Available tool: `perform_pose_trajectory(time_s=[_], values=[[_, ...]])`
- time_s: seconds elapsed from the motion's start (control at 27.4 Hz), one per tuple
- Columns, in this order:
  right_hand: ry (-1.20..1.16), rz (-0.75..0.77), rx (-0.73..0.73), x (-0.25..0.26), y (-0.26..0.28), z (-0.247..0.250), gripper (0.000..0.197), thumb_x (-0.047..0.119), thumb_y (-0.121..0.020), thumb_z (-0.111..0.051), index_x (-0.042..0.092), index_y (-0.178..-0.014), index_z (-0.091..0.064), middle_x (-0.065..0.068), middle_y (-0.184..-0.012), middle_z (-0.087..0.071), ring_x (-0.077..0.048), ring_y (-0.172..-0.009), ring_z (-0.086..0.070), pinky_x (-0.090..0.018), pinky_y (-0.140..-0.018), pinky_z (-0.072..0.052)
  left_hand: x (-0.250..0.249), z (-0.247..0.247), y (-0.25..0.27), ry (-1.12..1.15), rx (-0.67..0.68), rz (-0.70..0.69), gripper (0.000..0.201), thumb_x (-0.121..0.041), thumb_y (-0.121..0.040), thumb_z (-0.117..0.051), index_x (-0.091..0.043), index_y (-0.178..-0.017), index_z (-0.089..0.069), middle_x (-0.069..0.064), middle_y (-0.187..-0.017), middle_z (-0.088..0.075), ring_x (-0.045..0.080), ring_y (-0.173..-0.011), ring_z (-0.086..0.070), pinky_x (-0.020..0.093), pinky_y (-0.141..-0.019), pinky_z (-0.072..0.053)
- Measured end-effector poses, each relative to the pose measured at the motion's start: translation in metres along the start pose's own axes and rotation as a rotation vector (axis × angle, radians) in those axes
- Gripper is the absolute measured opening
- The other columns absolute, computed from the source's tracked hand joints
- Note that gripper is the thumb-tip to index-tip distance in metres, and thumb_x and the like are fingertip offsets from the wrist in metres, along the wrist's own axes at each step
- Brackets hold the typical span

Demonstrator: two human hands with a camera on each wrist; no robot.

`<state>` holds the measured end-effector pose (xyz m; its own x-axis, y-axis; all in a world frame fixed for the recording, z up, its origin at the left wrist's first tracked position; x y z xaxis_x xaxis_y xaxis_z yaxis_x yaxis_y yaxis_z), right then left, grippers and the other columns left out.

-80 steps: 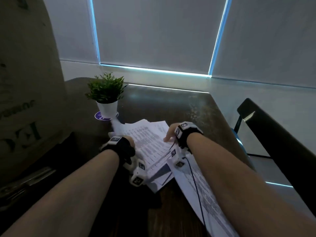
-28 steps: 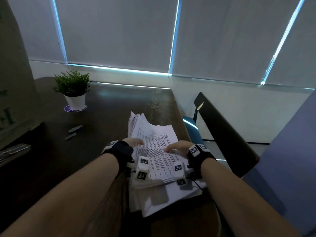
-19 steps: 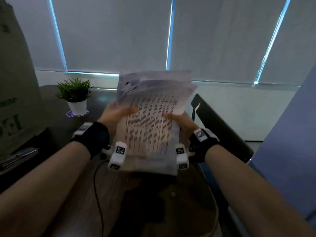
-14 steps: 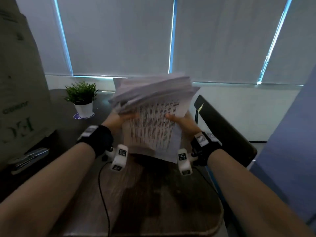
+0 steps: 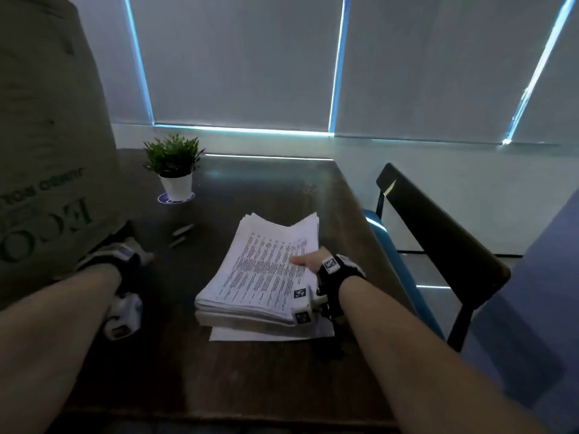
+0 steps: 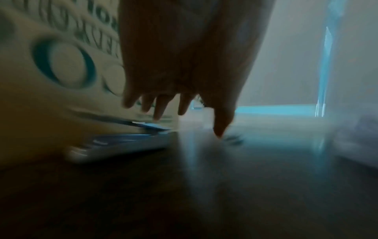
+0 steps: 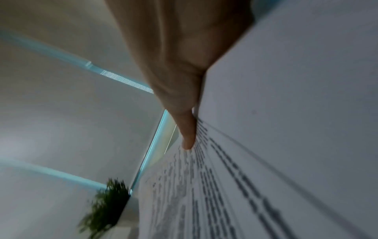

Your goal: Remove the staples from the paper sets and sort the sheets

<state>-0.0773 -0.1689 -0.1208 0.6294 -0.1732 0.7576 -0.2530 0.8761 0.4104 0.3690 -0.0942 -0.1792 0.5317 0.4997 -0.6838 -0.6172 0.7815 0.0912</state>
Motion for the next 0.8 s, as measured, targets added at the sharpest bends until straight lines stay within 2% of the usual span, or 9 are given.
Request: perform_pose_trajectory(time_s=[0.15, 0.22, 0.26, 0.37, 0.44, 0.51, 0.58, 0.66, 0.8], values=[[0.174, 0.047, -0.008, 0.001, -0.006, -0.003, 0.114, 0.081, -0.032, -0.08, 0.012, -0.122, -0.066, -0.006, -0.122, -0.069, -0.025, -0.092, -0.067, -0.034, -0.083, -0.055, -0.039, 0.053, 0.112, -0.045, -0.055, 0.166, 0.069, -0.031, -0.085, -0.069, 0.008, -0.134, -0.041, 0.031, -0.138, -0.039, 0.041, -0.129, -0.037, 0.044, -0.101, -0.032], [0.425, 0.054, -0.06, 0.014, 0.018, 0.003, 0.1, 0.081, -0.056, -0.071, 0.009, -0.124, -0.063, -0.007, -0.124, -0.067, -0.028, -0.104, -0.065, -0.037, -0.094, -0.052, -0.05, 0.061, 0.13, -0.287, 0.061, 0.108, 0.019, -0.015, -0.096, -0.056, 0.003, -0.089, -0.055, 0.025, -0.105, -0.058, 0.031, -0.102, -0.053, 0.032, -0.079, -0.039], [0.566, 0.063, -0.146, 0.027, 0.027, 0.006, 0.091, 0.075, -0.073, -0.065, 0.006, -0.131, -0.056, -0.011, -0.131, -0.061, -0.031, -0.114, -0.06, -0.038, -0.097, -0.049, -0.062, 0.055, 0.138, -0.237, 0.062, 0.125, 0.024, -0.015, -0.097, -0.055, 0.001, -0.079, -0.052, 0.025, -0.098, -0.059, 0.028, -0.09, -0.054, 0.03, -0.071, -0.037], [0.167, 0.36, -0.139, 0.084, 0.055, -0.013, 0.093, 0.066, -0.086, -0.058, 0.021, -0.156, -0.016, -0.019, -0.154, -0.03, -0.039, -0.133, -0.044, -0.048, -0.101, -0.044, -0.14, 0.032, 0.151, 0.18, -0.028, -0.083, 0.033, -0.023, -0.097, -0.053, 0.01, -0.096, -0.058, 0.032, -0.096, -0.062, 0.033, -0.076, -0.056, 0.036, -0.065, -0.042], [-0.355, 0.415, 0.189, 0.108, 0.067, -0.029, 0.082, 0.061, -0.088, -0.06, 0.029, -0.152, -0.019, -0.021, -0.141, -0.045, -0.034, -0.105, -0.064, -0.044, -0.08, -0.057, -0.212, -0.004, 0.17, 0.583, 0.279, -0.122, 0.043, -0.043, -0.099, -0.044, -0.002, -0.091, -0.057, 0.02, -0.077, -0.064, 0.027, -0.06, -0.056, 0.032, -0.054, -0.048], [-0.493, 0.462, 0.207, 0.1, 0.063, -0.023, 0.045, 0.042, -0.093, -0.065, 0.014, -0.124, -0.049, -0.02, -0.101, -0.059, -0.02, -0.064, -0.064, -0.027, -0.055, -0.054, -0.266, -0.032, 0.194, 0.814, 0.715, -0.061, 0.056, -0.067, -0.09, -0.038, -0.012, -0.09, -0.053, 0.007, -0.08, -0.059, 0.021, -0.073, -0.057, 0.028, -0.066, -0.05], [-0.301, 0.41, -0.094, 0.067, 0.058, 0.011, 0.018, 0.026, -0.091, -0.069, 0.013, -0.097, -0.058, -0.013, -0.086, -0.059, -0.016, -0.056, -0.058, -0.022, -0.05, -0.047, -0.273, -0.04, 0.205, 0.541, 0.774, -0.092, 0.068, -0.07, -0.088, -0.037, -0.011, -0.118, -0.052, 0.011, -0.115, -0.058, 0.026, -0.107, -0.055, 0.036, -0.092, -0.043], [-0.018, 0.219, -0.344, 0.018, 0.043, 0.045, 0.029, 0.037, -0.091, -0.06, 0.016, -0.111, -0.061, -0.013, -0.113, -0.063, -0.027, -0.092, -0.064, -0.027, -0.078, -0.051, -0.231, -0.051, 0.179, 0.023, 0.358, -0.096, 0.07, -0.05, -0.095, -0.046, -0.001, -0.143, -0.033, 0.013, -0.145, -0.04, 0.03, -0.132, -0.041, 0.035, -0.105, -0.036], [0.697, -0.138, -0.089, -0.023, 0.031, 0.063, 0.076, 0.068, -0.09, -0.043, 0.022, -0.149, -0.038, -0.019, -0.152, -0.033, -0.036, -0.138, -0.034, -0.046, -0.112, -0.028, -0.183, -0.074, 0.149, -0.318, 0.442, 0.069, 0.064, -0.049, -0.087, -0.062, 0.003, -0.124, -0.054, 0.015, -0.122, -0.059, 0.027, -0.102, -0.061, 0.033, -0.082, -0.048]])
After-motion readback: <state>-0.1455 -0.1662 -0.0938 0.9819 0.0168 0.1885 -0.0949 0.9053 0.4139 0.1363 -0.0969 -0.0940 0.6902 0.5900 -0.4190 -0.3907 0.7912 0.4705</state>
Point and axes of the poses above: each hand's wrist, its own y-axis away from the middle knuckle, its own z-axis out of the back of the hand, x = y × z, the point moved 3 cm from there along -y, towards the middle knuckle
